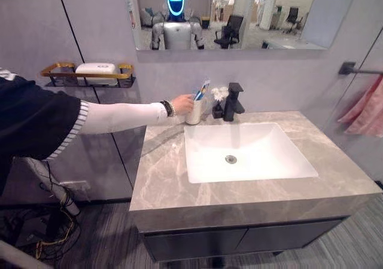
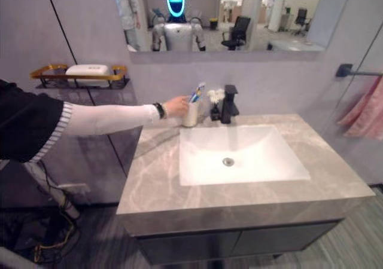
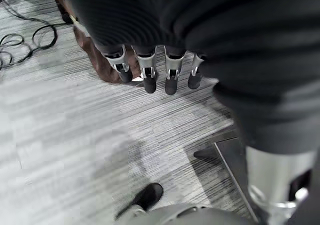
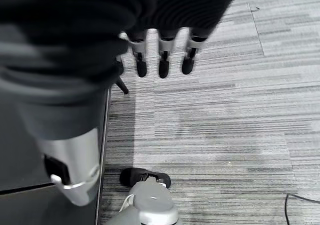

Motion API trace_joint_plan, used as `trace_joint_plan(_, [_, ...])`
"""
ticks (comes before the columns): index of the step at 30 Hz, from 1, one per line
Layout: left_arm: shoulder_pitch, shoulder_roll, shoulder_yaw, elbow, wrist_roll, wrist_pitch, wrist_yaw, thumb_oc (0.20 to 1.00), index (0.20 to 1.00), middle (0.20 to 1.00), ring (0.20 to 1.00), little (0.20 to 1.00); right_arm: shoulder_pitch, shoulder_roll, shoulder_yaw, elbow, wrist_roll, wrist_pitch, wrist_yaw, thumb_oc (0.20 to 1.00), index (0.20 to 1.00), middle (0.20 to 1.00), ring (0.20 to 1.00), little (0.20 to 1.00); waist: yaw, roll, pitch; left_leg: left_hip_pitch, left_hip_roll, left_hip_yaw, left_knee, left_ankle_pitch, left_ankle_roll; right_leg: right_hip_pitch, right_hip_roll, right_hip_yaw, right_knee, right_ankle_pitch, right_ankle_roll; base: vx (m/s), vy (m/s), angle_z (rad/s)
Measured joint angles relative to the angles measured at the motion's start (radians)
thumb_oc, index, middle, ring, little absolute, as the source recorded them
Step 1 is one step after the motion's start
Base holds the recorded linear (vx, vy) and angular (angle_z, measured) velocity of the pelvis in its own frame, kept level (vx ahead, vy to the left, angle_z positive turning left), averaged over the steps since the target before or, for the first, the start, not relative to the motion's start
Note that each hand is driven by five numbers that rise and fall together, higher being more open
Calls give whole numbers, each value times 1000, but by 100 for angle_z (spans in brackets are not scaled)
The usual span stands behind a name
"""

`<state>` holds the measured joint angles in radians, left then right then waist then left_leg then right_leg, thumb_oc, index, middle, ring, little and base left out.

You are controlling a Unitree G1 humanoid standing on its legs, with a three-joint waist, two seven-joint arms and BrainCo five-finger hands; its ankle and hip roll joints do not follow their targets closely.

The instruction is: Put brush and paste in cup on sink, flatten towel.

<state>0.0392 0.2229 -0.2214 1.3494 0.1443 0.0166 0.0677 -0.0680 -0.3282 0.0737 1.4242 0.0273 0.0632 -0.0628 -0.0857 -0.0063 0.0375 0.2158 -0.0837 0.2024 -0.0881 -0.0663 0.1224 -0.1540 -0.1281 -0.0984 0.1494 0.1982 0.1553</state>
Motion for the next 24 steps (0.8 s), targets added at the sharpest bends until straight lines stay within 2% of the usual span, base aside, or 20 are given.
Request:
trace_joint_plan(1, [3, -1, 1, 1, 7, 0, 0, 1000, 1000, 1000, 1000, 1000, -3, -2, 0, 1, 0, 0, 0, 1000, 1000, 1000, 1000, 1000, 3, 11, -1, -8, 10, 1, -4, 5, -1, -7, 11, 6, 48, -40, -7, -94, -79, -3])
trace_joint_plan(2, [2, 5, 0, 3, 14, 1, -1, 1000, 1000, 1000, 1000, 1000, -10, -3, 1, 6, -1, 0, 1, 1000, 1000, 1000, 1000, 1000, 20, 16, 2, -21, 24, 4, -5, 7, -3, -13, 21, 13, 105, -110, -7, -34, -50, -6])
trace_joint_plan(4, [12, 14, -1, 5, 15, 5, -5, 1000, 1000, 1000, 1000, 1000, -29, -9, 4, 16, -2, 0, 1, 1000, 1000, 1000, 1000, 1000, 31, 14, -6, -46, 37, 5, -2, 12, -10, -4, 21, 8, 123, -163, -9, -24, -41, -3])
trace_joint_plan(5, [13, 15, -2, 6, 15, 8, -5, 1000, 1000, 1000, 1000, 1000, -33, -13, 6, 16, -2, -1, 1, 1000, 1000, 1000, 1000, 1000, 34, 14, -6, -44, 41, 3, -3, 14, -13, 9, 22, 5, 105, -171, -12, 15, -78, 3])
trace_joint_plan(7, [2, 81, 0, 20, 15, 9, -45, 1000, 1000, 1000, 1000, 1000, -60, -57, 16, 36, -7, 1, 24, 1000, 1000, 1000, 1000, 1000, 56, -4, -15, -53, 62, 17, -2, 28, -26, 62, 11, -25, 81, -234, -7, 34, -81, -8])
trace_joint_plan(8, [3, 110, 0, 29, 15, 9, -41, 1000, 1000, 1000, 1000, 1000, -81, -76, 37, 45, -13, 3, 21, 1000, 1000, 1000, 1000, 1000, 70, -4, -24, -55, 63, 24, -2, 28, -29, 78, 9, -33, 54, -218, -2, 42, -75, -35])
trace_joint_plan(9, [5, 136, 1, 32, 15, 9, -41, 1000, 1000, 1000, 1000, 1000, -88, -88, 45, 47, -15, 2, 20, 1000, 1000, 1000, 1000, 1000, 74, -26, -40, -57, 58, 29, -2, 23, -40, 95, 11, -20, 10, -217, -5, 64, -123, -34])
trace_joint_plan(10, [0, 152, 0, 40, 17, 10, -42, 1000, 1000, 1000, 1000, 1000, -121, -112, 43, 36, -24, -2, 23, 1000, 1000, 1000, 1000, 1000, 73, -24, -50, -58, 64, 26, -2, 27, -56, 130, 14, -22, -57, -209, -44, 61, -120, -19])
trace_joint_plan(12, [-3, 125, 0, 38, 29, 8, -44, 1000, 1000, 1000, 1000, 1000, -140, -136, 44, 39, -25, -2, 22, 1000, 1000, 1000, 1000, 1000, 72, -9, -61, -59, 75, 26, -2, 24, -70, 158, 38, -16, -118, -179, -56, 55, -121, -7])
trace_joint_plan(16, [-18, 88, -48, 26, 43, 7, -50, 1000, 1000, 1000, 1000, 1000, -152, -142, 43, 37, -24, -1, 27, 1000, 1000, 1000, 1000, 1000, 77, 12, -77, -66, 93, 25, 15, 13, -97, 188, 57, -17, -174, -163, -71, 7, -102, -3])
trace_joint_plan(17, [-19, 74, -59, 1, 50, 12, -49, 1000, 1000, 1000, 1000, 1000, -124, -121, 64, 16, -23, 1, 19, 1000, 1000, 1000, 1000, 1000, 72, 26, -74, -70, 94, 24, 20, 10, -104, 179, 59, -16, -174, -165, -70, -65, -48, 3])
trace_joint_plan(18, [-7, 88, -30, -21, 49, 7, -29, 1000, 1000, 1000, 1000, 1000, -44, -100, 111, -131, -38, -4, -49, 1000, 1000, 1000, 1000, 1000, 72, 5, -85, -88, 97, 25, 27, 11, -105, 153, 62, -14, -159, -167, -73, -41, -96, -18])
trace_joint_plan(19, [0, 85, -24, -23, 41, -6, -24, 1000, 1000, 1000, 1000, 1000, 1, -26, 135, -198, -43, -49, -47, 1000, 1000, 1000, 1000, 1000, 70, 3, -86, -93, 103, 34, 19, 18, -115, 128, 73, 6, -139, -172, -81, -10, -104, -31])
trace_joint_plan(21, [-2, 82, 62, 14, 27, -7, -2, 1000, 1000, 1000, 1000, 1000, 85, 51, 154, -324, -43, -48, -46, 1000, 1000, 1000, 1000, 1000, 47, 2, -80, -97, 117, 76, 15, 20, -122, 100, 91, 37, -136, -166, -94, 5, -147, -58])
trace_joint_plan(24, [-7, 97, 132, 40, 10, 1, 17, 1000, 1000, 1000, 1000, 1000, 170, 72, 205, -438, -53, -39, -42, 1000, 1000, 1000, 1000, 1000, 13, 8, -62, -98, 124, 101, 14, 18, -126, 92, 93, 58, -140, -161, -102, 16, -90, -33])
